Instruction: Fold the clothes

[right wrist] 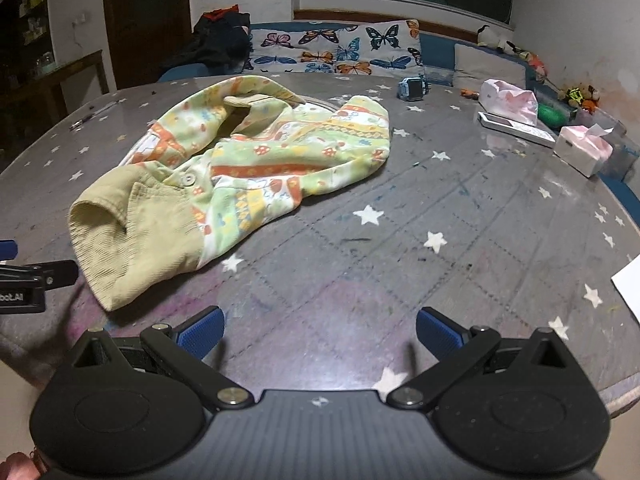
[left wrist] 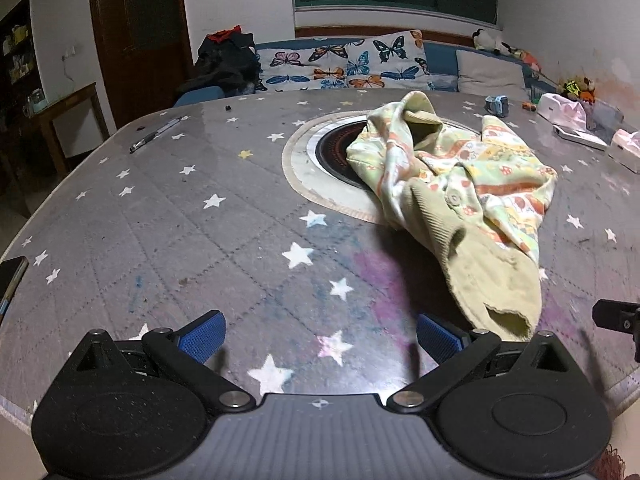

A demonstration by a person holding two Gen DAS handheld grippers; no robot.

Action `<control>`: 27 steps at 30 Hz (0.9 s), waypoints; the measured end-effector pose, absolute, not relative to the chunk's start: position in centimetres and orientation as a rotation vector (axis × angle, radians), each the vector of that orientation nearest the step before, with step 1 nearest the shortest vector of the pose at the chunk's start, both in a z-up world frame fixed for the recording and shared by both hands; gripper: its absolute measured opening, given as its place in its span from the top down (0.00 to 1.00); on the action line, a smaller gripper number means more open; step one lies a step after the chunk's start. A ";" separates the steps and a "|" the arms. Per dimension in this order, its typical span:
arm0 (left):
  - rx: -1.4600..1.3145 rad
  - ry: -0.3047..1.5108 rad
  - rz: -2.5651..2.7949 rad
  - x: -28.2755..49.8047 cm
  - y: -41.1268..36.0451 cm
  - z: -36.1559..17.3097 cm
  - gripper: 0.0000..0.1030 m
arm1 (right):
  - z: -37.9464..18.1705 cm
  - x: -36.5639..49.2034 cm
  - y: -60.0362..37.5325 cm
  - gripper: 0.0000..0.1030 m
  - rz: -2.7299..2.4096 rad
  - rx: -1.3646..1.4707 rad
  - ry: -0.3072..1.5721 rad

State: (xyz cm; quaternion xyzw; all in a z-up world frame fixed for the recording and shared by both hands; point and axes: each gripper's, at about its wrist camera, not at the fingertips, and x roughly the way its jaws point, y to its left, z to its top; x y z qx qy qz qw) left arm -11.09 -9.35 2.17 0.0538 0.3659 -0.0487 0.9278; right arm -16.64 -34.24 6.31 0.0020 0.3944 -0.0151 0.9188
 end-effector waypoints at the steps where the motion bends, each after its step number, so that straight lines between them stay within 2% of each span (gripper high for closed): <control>1: 0.113 0.750 -0.101 -11.2 -9.4 2.2 0.00 | 6.3 -16.7 -34.1 0.00 -0.027 0.003 0.811; 27: 0.130 0.759 -0.096 -11.4 -9.9 2.3 0.00 | 6.2 -16.8 -33.2 0.00 0.005 0.008 0.807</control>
